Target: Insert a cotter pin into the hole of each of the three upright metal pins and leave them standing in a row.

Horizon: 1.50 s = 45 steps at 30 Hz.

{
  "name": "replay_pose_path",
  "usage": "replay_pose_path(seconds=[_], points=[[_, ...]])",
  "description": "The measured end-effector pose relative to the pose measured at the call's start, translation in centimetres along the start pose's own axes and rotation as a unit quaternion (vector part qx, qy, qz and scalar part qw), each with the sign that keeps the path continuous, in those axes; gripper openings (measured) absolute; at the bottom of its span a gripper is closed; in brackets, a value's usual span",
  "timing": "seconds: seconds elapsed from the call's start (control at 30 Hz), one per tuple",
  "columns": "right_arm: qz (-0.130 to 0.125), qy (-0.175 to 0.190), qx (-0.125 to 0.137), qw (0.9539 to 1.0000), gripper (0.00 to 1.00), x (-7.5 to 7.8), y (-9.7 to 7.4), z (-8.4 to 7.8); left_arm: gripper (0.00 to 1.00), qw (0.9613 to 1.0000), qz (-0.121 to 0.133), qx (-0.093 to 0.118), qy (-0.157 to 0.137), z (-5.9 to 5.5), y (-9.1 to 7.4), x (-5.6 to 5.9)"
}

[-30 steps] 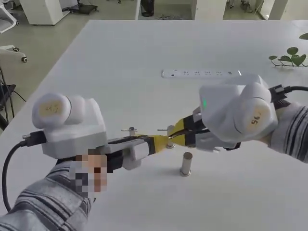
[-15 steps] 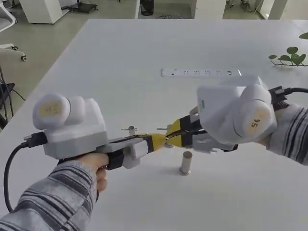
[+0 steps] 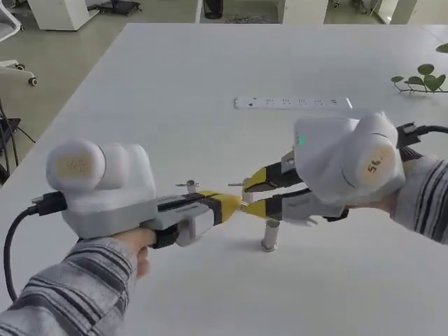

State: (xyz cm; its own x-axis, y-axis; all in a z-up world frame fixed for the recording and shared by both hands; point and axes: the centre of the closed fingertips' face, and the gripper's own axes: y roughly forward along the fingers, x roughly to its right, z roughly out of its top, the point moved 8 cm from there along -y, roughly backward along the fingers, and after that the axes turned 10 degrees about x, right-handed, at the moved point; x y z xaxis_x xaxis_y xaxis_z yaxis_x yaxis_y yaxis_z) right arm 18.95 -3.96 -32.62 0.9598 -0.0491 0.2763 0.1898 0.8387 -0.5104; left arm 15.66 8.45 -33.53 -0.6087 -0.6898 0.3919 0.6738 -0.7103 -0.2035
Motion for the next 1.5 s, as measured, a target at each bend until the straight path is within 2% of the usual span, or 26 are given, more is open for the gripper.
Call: replay_pose_path(seconds=[0.07, 0.13, 0.17, 0.23, 0.4, 0.43, 0.5, 0.6, 0.73, 0.93, 1.2, 1.4, 1.5], points=[[0.002, 0.035, 0.010, 0.9993, 0.12, -0.1, -0.1, -0.3, 0.00, 0.9997, -0.005, -0.007, 0.024, -0.2, -0.1, 0.0], [0.006, 0.080, 0.019, 0.9966, 0.12, -0.3, -0.3, -0.7, 0.00, 0.9988, -0.008, -0.015, 0.045, -0.6, -0.2, -0.1], [0.009, 0.107, 0.024, 0.9940, 0.12, -0.3, -0.3, -0.9, 0.00, 0.9982, -0.011, -0.019, 0.056, -0.8, -0.3, -0.1], [0.017, 0.134, 0.031, 0.9904, 0.12, -0.6, -0.4, -1.3, 0.00, 0.9969, -0.016, -0.024, 0.073, -1.0, -0.4, -0.3], [0.041, 0.178, 0.039, 0.9825, 0.11, -1.4, -0.5, -2.2, 0.00, 0.9952, -0.040, -0.022, 0.087, -1.3, -0.7, 0.0], [0.047, 0.190, 0.041, 0.9798, 0.10, -1.6, -0.5, -2.4, 0.00, 0.9946, -0.049, -0.018, 0.090, -1.3, -0.8, 0.1], [0.052, 0.205, 0.049, 0.9761, 0.10, -1.8, -0.6, -2.6, 0.00, 0.9935, -0.060, -0.018, 0.095, -1.2, -0.9, 0.2], [0.056, 0.219, 0.054, 0.9727, 0.10, -2.0, -0.7, -2.8, 0.00, 0.9912, -0.092, -0.005, 0.095, -0.8, -1.1, 0.8], [0.057, 0.235, 0.068, 0.9680, 0.08, -2.2, -0.8, -2.5, 0.00, 0.9894, -0.101, -0.010, 0.104, -0.9, -1.0, 0.9], [0.067, 0.232, 0.070, 0.9679, 0.05, -2.6, -1.0, -2.2, 0.00, 0.9891, -0.112, -0.001, 0.095, -1.2, -0.9, 1.4], [0.075, 0.242, 0.077, 0.9642, 0.01, -3.1, -1.2, -2.1, 0.00, 0.9892, -0.116, 0.005, 0.089, -1.2, -1.0, 1.7], [0.074, 0.229, 0.069, 0.9681, 0.00, -3.0, -1.6, -2.1, 0.00, 0.9895, -0.115, 0.001, 0.087, -1.4, -1.0, 1.8], [0.076, 0.203, 0.064, 0.9741, 0.00, -2.9, -1.9, -2.0, 0.00, 0.9892, -0.116, 0.000, 0.089, -1.4, -1.0, 1.9]])
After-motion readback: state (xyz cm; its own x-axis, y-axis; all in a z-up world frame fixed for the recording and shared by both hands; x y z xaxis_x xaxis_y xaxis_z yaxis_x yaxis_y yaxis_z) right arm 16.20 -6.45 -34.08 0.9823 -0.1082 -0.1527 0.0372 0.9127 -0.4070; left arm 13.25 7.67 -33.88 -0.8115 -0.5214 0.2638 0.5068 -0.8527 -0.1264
